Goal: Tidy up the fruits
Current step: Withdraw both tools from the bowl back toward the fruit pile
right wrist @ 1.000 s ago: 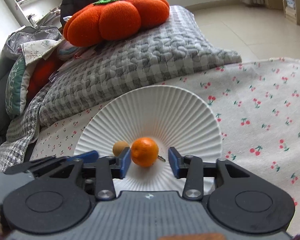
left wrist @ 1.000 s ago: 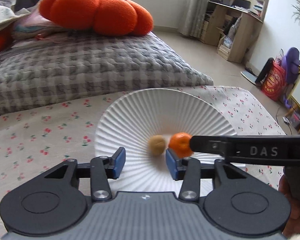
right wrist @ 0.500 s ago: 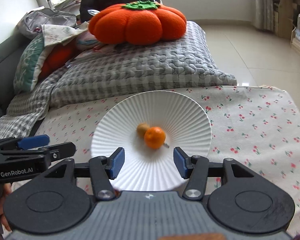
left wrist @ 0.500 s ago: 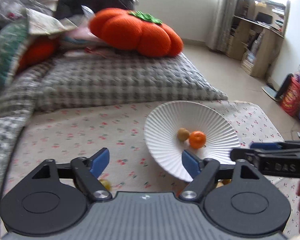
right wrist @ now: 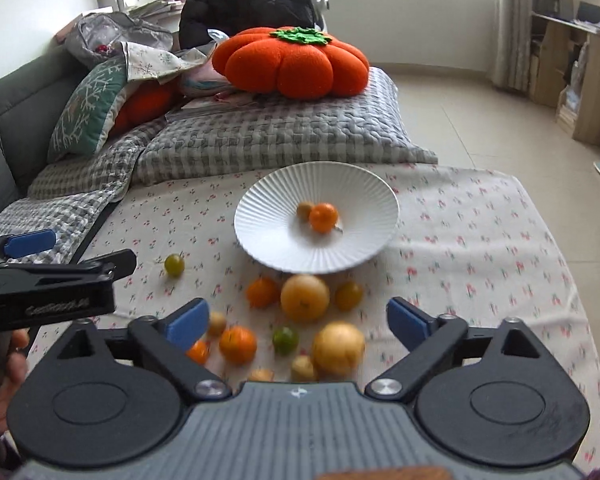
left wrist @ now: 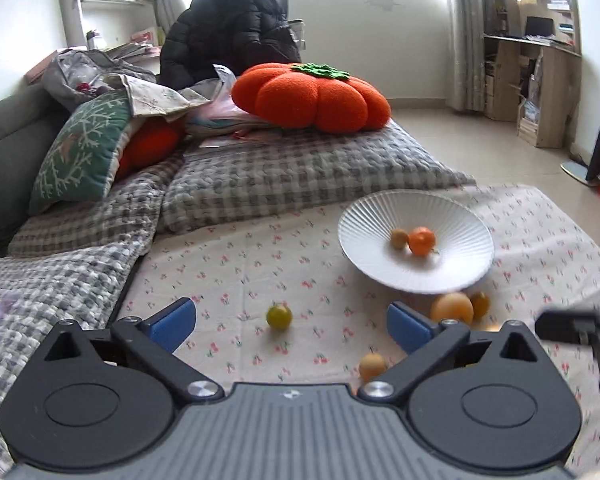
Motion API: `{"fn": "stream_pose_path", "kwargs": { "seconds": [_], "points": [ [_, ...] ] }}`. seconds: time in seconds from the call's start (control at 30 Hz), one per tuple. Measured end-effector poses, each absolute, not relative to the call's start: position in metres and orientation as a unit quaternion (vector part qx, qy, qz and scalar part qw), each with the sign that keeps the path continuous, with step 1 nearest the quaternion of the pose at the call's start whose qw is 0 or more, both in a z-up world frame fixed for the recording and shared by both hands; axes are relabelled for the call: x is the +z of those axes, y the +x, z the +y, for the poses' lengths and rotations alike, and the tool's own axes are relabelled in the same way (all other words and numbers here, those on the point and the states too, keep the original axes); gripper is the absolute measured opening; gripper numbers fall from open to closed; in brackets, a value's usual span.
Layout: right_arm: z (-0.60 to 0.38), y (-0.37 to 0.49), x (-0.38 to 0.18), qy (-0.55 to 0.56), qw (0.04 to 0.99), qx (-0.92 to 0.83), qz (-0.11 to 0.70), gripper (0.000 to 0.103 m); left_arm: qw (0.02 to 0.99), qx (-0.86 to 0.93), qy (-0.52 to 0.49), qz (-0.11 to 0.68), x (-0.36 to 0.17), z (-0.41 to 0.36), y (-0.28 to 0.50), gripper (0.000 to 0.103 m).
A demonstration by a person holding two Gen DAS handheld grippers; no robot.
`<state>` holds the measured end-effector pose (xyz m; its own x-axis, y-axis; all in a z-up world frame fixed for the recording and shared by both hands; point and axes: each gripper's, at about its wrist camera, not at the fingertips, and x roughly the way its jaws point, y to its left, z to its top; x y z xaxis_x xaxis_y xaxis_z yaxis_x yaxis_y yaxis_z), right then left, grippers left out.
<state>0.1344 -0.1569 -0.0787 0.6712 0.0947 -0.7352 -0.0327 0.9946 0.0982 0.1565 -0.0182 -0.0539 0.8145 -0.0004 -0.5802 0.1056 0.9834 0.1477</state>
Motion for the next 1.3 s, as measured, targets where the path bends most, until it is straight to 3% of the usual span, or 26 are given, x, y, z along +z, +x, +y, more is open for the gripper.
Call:
{"fn": "stream_pose_path", "kwargs": {
  "seconds": [0.17,0.47,1.3],
  "points": [
    [-0.143,0.131,-0.085,-0.020,0.916,0.029,0.399,0.102,0.938,-0.038,0.071,0.338,-0.069,-0.016,0.154,0.093],
    [-0.154,0.127,-0.101,-0.003,0.898,0.025,0.440,0.102,0.903,-0.057,0.041,0.424,-0.099,-0.005,0.157,0.093],
    [-0.156,0.128,-0.134,0.015,0.860,-0.007,0.511,0.098,0.879,-0.103,0.063,0.461,-0.149,-0.033,0.154,0.083]
  ]
}}
